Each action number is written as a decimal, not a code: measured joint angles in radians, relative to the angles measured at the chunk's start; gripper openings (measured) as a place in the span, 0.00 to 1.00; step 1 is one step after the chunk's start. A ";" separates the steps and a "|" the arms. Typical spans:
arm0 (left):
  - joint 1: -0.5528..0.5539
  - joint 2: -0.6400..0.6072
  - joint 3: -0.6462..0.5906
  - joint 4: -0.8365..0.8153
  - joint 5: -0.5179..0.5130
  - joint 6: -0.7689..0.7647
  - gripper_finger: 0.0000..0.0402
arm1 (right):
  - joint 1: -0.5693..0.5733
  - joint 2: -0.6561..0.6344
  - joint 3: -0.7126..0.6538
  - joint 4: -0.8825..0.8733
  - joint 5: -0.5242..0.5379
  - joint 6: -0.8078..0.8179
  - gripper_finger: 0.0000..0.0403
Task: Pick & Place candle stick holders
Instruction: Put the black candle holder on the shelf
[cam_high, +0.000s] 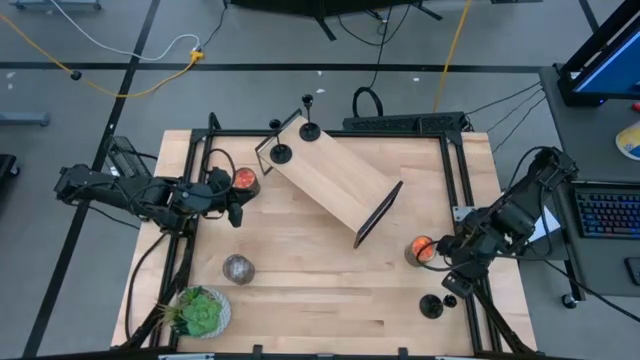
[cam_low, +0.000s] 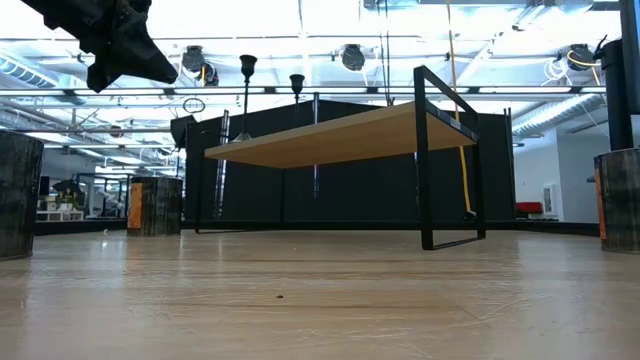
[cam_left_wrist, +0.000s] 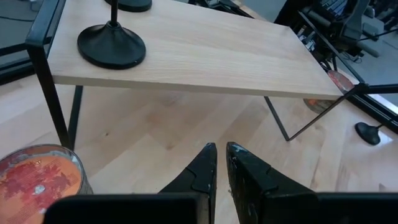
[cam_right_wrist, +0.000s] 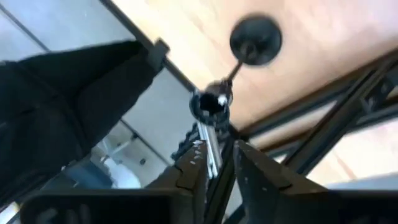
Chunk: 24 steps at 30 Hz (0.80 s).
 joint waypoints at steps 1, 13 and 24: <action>0.000 0.000 0.000 0.000 0.000 0.000 0.09 | 0.000 -0.002 -0.009 0.007 -0.022 0.005 0.23; 0.000 0.000 0.000 0.001 0.000 0.000 0.09 | 0.000 -0.010 -0.102 0.115 -0.042 0.004 0.43; 0.000 0.000 0.000 0.000 0.001 0.014 0.09 | 0.000 -0.010 -0.144 0.117 -0.042 0.006 0.41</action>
